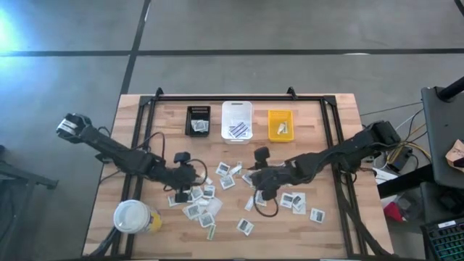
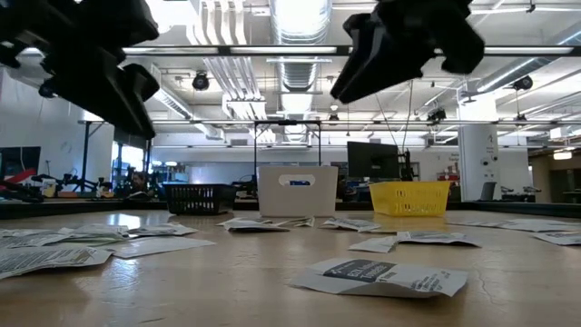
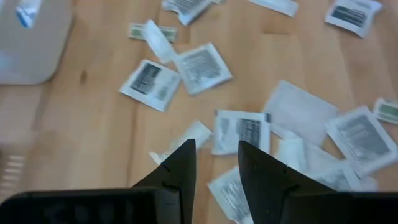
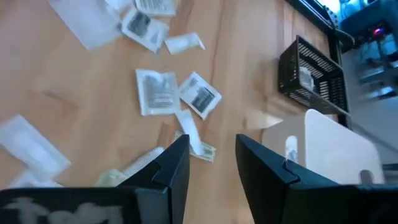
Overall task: Pick & Place First Aid Supplies
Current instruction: Put the green bandage into the yellow basket
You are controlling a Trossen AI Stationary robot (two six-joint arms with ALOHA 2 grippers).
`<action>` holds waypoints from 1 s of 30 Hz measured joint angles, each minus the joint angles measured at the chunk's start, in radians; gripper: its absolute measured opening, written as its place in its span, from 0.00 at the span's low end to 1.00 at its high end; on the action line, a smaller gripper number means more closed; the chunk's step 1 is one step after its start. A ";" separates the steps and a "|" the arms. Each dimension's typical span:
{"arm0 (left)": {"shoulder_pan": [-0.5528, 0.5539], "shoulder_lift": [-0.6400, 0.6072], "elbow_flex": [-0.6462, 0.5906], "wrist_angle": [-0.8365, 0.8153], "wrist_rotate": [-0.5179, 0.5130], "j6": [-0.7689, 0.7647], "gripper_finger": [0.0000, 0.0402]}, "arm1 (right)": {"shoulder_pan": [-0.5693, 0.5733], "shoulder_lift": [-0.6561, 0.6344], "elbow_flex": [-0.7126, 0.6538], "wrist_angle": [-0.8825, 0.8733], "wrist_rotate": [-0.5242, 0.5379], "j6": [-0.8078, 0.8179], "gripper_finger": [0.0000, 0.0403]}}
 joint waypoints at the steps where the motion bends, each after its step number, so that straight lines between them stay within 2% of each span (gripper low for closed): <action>1: -0.011 0.000 0.000 -0.005 0.000 -0.009 0.27 | -0.002 0.019 0.017 -0.002 0.011 -0.025 0.31; 6: -0.047 0.000 0.000 -0.057 0.000 -0.054 0.26 | -0.013 0.105 0.099 -0.034 0.018 -0.116 0.29; 13: -0.053 0.000 0.000 -0.070 -0.001 -0.060 0.26 | -0.054 0.222 0.181 -0.154 0.019 -0.126 0.28; 30: -0.052 0.000 -0.002 -0.084 -0.005 -0.056 0.25 | -0.099 0.442 0.262 -0.154 0.018 -0.178 0.27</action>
